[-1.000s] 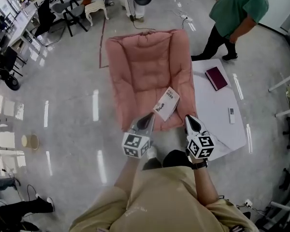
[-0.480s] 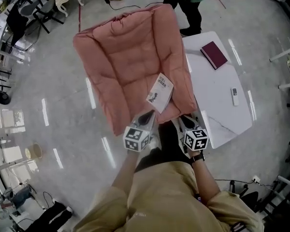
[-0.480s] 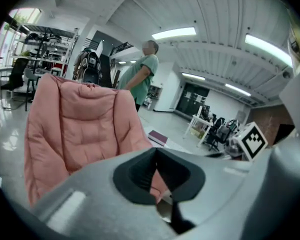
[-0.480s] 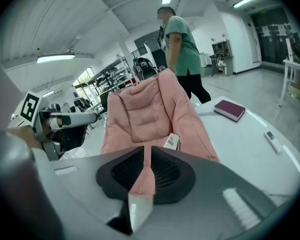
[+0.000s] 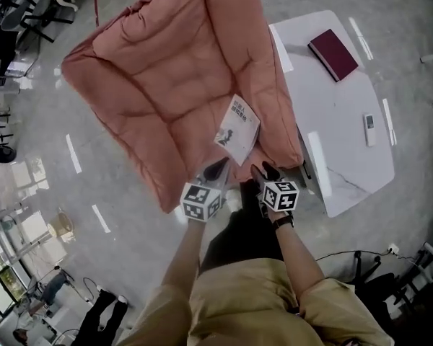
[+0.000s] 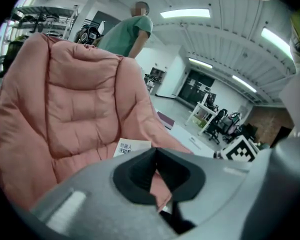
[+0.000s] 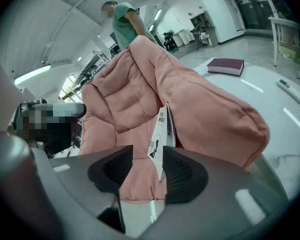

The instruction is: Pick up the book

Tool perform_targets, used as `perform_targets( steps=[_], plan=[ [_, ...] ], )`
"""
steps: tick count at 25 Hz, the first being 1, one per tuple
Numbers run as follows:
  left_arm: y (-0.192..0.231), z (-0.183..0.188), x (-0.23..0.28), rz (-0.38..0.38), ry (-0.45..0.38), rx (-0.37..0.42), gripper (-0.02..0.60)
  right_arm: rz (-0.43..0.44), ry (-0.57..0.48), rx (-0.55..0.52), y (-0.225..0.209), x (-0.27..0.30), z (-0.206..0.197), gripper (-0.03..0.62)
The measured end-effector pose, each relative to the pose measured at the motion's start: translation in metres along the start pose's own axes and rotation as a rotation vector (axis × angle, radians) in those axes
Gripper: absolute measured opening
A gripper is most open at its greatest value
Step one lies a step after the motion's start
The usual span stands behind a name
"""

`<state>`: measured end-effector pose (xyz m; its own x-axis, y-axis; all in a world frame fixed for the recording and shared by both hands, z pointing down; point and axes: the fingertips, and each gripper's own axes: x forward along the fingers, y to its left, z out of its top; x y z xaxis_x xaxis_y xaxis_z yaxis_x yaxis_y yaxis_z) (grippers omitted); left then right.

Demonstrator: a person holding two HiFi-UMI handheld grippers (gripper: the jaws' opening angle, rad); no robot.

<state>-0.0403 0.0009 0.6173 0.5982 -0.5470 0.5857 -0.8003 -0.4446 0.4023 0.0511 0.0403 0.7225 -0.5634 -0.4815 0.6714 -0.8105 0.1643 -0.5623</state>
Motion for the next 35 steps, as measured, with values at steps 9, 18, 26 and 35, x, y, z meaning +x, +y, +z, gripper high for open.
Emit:
perform_targets(
  steps=[9, 18, 26, 35],
  plan=[
    [0.045, -0.033, 0.038, 0.022, 0.072, -0.013, 0.002, -0.071, 0.034, 0.046, -0.045, 0.098, -0.016, 0.273],
    [0.065, -0.059, 0.034, 0.043, 0.089, -0.07, 0.002, -0.211, 0.034, 0.004, -0.058, 0.131, -0.016, 0.285],
    [0.078, -0.077, 0.028, 0.052, 0.101, -0.095, 0.002, -0.22, 0.028, 0.032, -0.068, 0.157, -0.01, 0.283],
    [0.093, -0.083, 0.029, 0.067, 0.093, -0.105, 0.002, -0.057, 0.015, 0.009, -0.056, 0.202, 0.006, 0.207]
  ],
)
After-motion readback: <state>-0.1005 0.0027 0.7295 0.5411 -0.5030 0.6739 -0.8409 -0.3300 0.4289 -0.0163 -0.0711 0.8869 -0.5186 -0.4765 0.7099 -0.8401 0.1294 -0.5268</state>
